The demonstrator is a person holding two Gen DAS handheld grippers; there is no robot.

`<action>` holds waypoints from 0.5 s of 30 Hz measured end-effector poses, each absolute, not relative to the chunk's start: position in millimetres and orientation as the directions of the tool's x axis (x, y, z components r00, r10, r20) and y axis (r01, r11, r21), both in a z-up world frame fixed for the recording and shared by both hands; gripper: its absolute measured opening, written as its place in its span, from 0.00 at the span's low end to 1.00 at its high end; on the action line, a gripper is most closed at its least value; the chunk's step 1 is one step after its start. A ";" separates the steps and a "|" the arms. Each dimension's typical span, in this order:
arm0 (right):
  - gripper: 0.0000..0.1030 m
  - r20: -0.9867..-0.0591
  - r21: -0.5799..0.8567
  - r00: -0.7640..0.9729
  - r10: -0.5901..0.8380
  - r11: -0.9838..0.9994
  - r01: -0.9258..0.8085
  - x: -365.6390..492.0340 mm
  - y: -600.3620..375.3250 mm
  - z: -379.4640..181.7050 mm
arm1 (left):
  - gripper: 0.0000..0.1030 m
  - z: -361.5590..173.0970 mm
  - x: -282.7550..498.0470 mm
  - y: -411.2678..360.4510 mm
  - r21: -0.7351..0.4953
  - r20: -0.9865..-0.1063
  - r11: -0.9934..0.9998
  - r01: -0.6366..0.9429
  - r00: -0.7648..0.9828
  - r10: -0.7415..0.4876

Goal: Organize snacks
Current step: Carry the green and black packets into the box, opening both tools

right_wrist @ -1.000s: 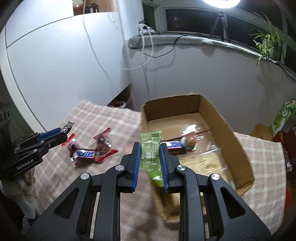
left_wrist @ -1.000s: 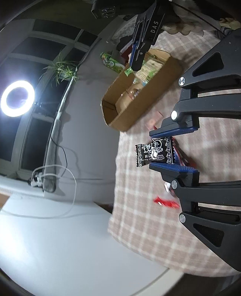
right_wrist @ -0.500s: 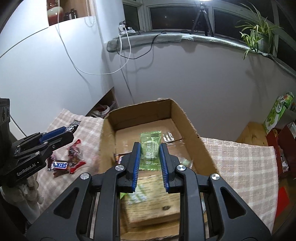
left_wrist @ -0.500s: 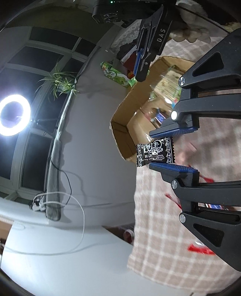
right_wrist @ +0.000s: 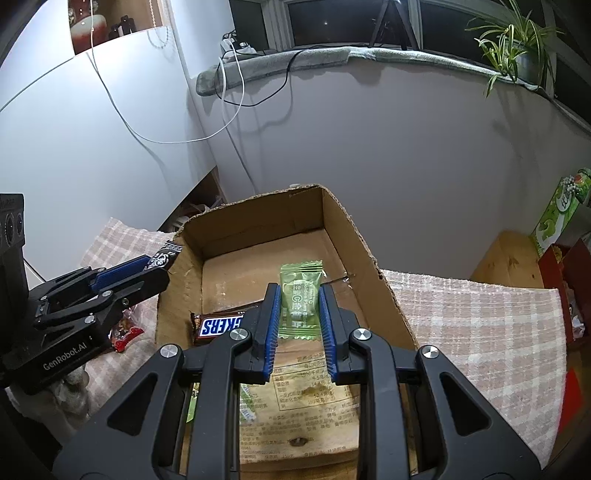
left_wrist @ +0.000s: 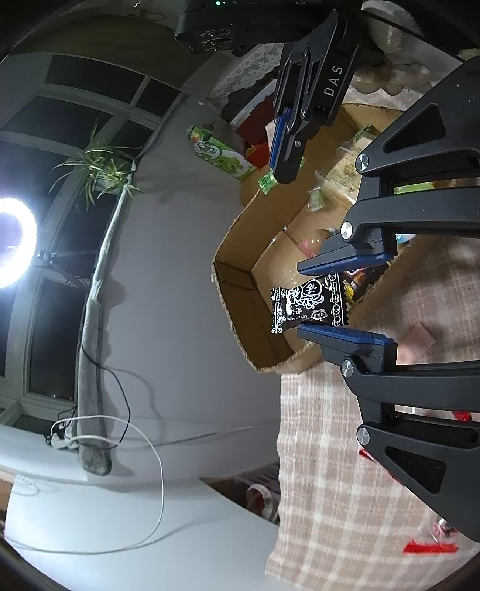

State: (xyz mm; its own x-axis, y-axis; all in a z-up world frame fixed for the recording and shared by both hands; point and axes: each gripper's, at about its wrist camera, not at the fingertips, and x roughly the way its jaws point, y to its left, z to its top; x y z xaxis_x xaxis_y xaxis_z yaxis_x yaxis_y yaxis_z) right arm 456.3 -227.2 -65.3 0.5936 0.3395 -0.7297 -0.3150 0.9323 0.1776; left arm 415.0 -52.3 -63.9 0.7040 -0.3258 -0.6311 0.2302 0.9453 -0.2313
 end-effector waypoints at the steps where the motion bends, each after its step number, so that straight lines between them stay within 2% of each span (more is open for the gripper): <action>1: 0.21 -0.731 0.180 0.591 0.341 0.932 -0.315 456.9 -227.9 -66.5 | 0.25 -64.9 416.8 -54.2 -0.231 -0.634 0.945 0.232 0.701 -0.327; 6: 0.25 -0.730 0.176 0.594 0.338 0.933 -0.314 456.7 -229.2 -66.4 | 0.25 -67.0 420.7 -61.9 -0.229 -0.642 0.942 0.247 0.689 -0.337; 8: 0.45 -0.732 0.170 0.596 0.332 0.935 -0.312 457.2 -229.0 -66.3 | 0.27 -67.5 421.4 -64.8 -0.226 -0.645 0.941 0.252 0.686 -0.338; 9: 0.64 -0.728 0.164 0.603 0.325 0.937 -0.307 456.0 -229.4 -65.6 | 0.31 -68.1 422.6 -66.2 -0.225 -0.649 0.941 0.252 0.682 -0.337; 10: 0.72 -0.723 0.160 0.612 0.320 0.940 -0.302 454.8 -230.4 -64.5 | 0.44 -69.0 423.4 -67.5 -0.225 -0.656 0.941 0.252 0.675 -0.337; 11: 0.72 -0.716 0.159 0.622 0.315 0.942 -0.295 453.4 -231.9 -63.0 | 0.56 -69.5 423.6 -68.2 -0.225 -0.658 0.941 0.251 0.673 -0.337; 15: 0.72 -0.713 0.172 0.624 0.319 0.943 -0.286 452.4 -235.6 -60.7 | 0.56 -70.1 420.7 -69.4 -0.216 -0.657 0.944 0.249 0.678 -0.330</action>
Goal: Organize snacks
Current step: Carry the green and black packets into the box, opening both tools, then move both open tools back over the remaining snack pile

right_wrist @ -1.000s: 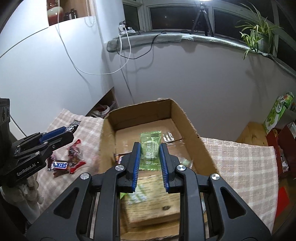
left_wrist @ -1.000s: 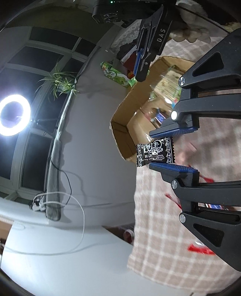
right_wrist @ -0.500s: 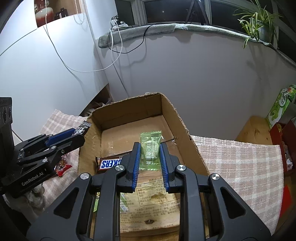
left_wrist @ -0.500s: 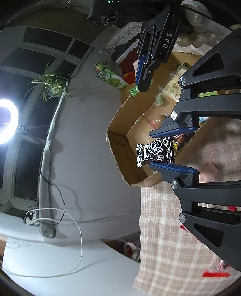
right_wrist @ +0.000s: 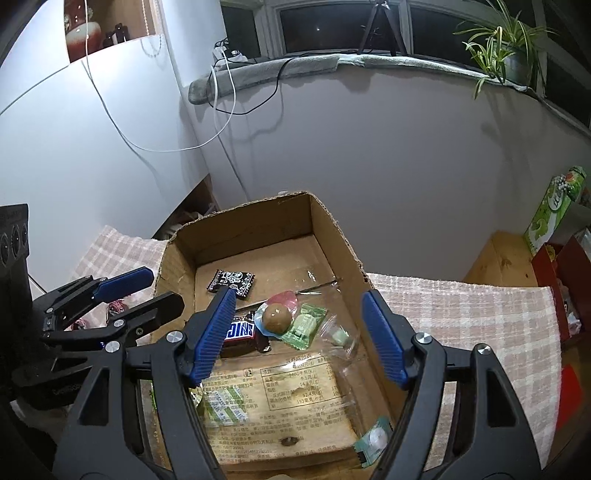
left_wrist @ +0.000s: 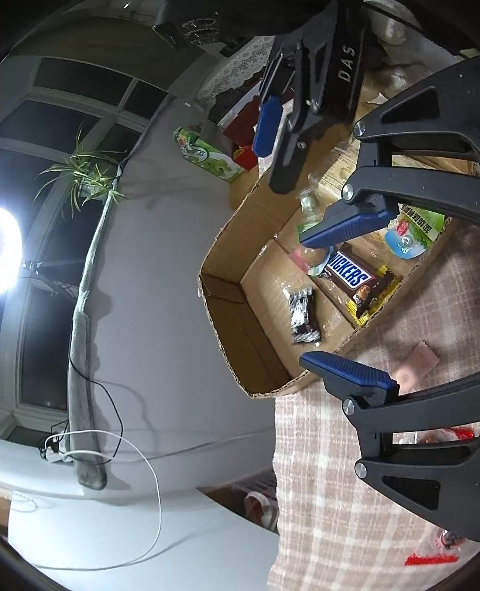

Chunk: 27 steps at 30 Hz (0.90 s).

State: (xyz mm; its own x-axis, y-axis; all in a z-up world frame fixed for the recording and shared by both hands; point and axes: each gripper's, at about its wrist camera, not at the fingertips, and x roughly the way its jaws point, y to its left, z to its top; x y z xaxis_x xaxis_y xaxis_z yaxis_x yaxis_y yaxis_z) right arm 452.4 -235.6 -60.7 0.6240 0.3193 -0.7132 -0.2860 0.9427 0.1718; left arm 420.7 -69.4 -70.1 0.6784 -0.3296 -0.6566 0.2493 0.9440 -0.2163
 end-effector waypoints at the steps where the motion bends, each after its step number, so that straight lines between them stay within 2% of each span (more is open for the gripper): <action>1: 0.72 -0.713 0.170 0.626 0.317 0.944 -0.284 451.9 -235.7 -60.0 | 0.56 -70.1 420.3 -69.2 -0.217 -0.657 0.944 0.248 0.679 -0.329; 27: 0.72 -0.687 0.198 0.622 0.376 0.920 -0.338 399.2 -206.6 -32.2 | 0.56 -50.4 367.7 -35.8 -0.236 -0.623 0.947 0.218 0.714 -0.320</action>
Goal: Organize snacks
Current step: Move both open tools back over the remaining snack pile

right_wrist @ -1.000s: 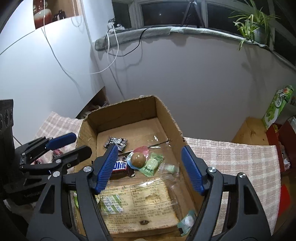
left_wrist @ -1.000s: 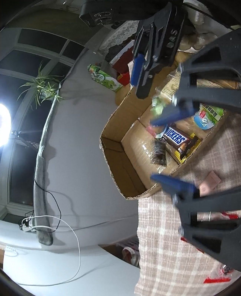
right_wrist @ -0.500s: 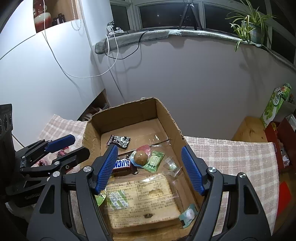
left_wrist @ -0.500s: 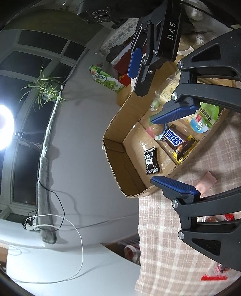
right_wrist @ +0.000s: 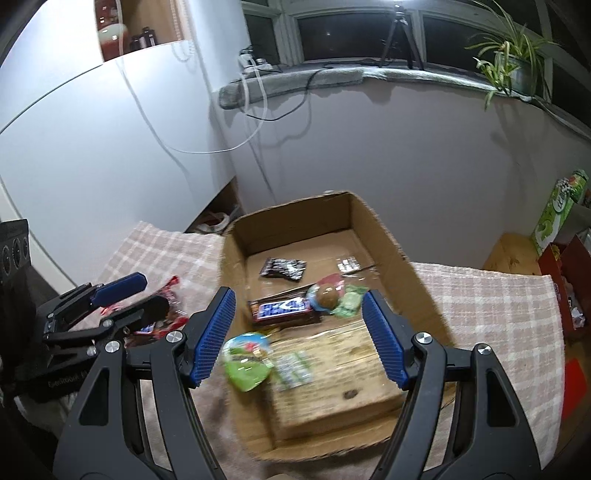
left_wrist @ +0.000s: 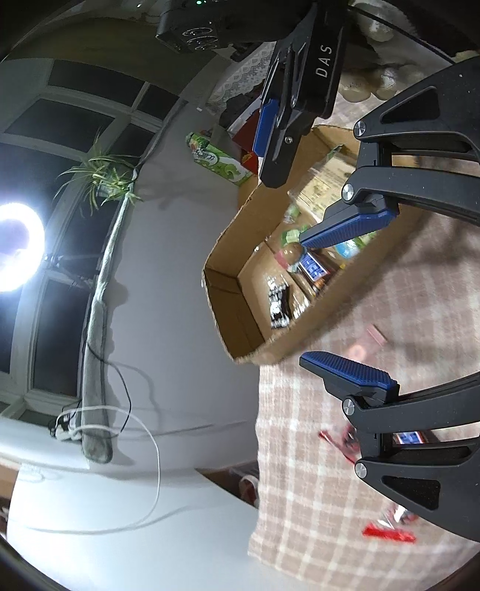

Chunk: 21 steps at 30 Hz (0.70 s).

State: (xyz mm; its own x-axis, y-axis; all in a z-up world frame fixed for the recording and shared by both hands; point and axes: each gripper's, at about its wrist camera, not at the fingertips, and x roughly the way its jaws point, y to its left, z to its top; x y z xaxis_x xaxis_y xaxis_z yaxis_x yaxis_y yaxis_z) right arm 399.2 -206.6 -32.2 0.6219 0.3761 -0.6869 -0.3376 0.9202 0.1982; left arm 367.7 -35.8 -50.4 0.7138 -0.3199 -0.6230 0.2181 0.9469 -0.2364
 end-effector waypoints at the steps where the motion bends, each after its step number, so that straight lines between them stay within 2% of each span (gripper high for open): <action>1: 0.72 -0.685 0.198 0.620 0.383 0.917 -0.347 395.2 -202.6 -31.2 | 0.56 -49.1 363.1 -29.9 -0.238 -0.621 0.948 0.210 0.718 -0.315; 10: 0.72 -0.674 0.208 0.587 0.449 0.878 -0.432 364.5 -169.6 -26.3 | 0.56 -44.3 322.4 34.6 -0.248 -0.607 0.962 0.109 0.757 -0.243; 21: 0.72 -0.700 0.221 0.502 0.508 0.823 -0.524 346.0 -117.3 -42.1 | 0.56 -58.8 280.4 95.0 -0.255 -0.633 0.967 -0.015 0.759 -0.155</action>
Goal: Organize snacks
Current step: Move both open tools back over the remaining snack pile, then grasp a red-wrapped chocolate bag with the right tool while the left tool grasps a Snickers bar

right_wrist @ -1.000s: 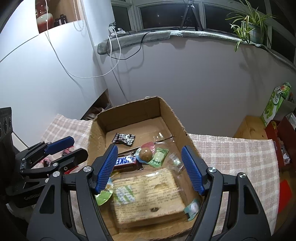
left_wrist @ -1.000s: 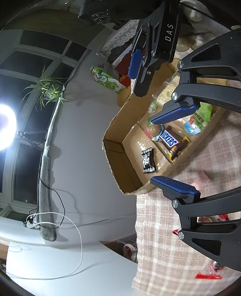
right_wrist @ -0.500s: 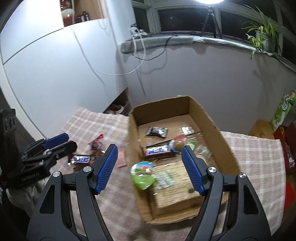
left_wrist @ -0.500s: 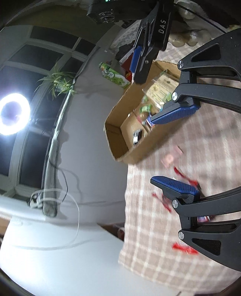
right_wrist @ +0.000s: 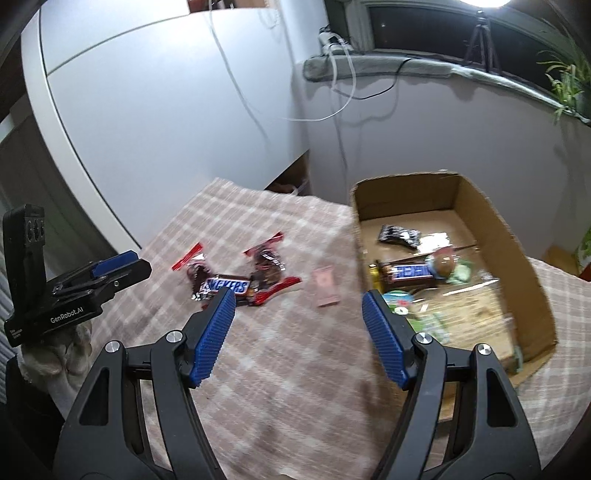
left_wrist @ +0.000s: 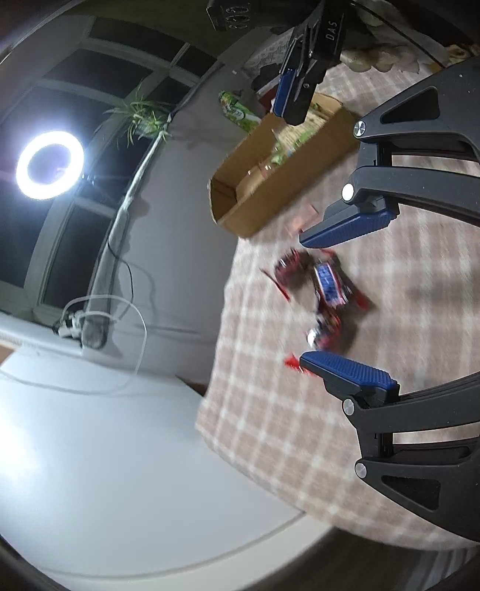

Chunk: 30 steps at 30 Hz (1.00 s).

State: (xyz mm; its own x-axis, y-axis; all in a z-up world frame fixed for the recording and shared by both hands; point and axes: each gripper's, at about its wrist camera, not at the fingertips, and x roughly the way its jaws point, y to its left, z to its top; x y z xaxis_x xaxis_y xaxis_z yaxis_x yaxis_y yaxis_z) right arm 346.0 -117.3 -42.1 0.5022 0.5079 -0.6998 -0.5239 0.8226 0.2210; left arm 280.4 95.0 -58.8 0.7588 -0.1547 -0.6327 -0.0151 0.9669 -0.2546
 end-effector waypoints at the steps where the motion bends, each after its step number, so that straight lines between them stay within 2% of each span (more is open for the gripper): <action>1: 0.72 -0.704 0.219 0.496 0.508 0.820 -0.529 346.2 -111.9 -44.4 | 0.56 -61.7 277.2 99.6 -0.257 -0.637 0.966 -0.025 0.756 -0.150; 21: 0.72 -0.761 0.321 0.365 0.536 0.801 -0.505 403.1 -44.1 -81.9 | 0.54 -102.9 296.6 142.2 -0.357 -0.687 0.927 -0.117 0.705 -0.175; 26: 0.68 -0.772 0.336 0.346 0.532 0.805 -0.489 414.6 -38.2 -94.4 | 0.53 -106.8 301.4 139.8 -0.340 -0.690 0.932 -0.123 0.706 -0.159; 30: 0.67 -0.778 0.345 0.332 0.533 0.805 -0.483 423.0 -32.2 -101.0 | 0.53 -102.7 301.2 129.0 -0.312 -0.682 0.948 -0.066 0.710 -0.175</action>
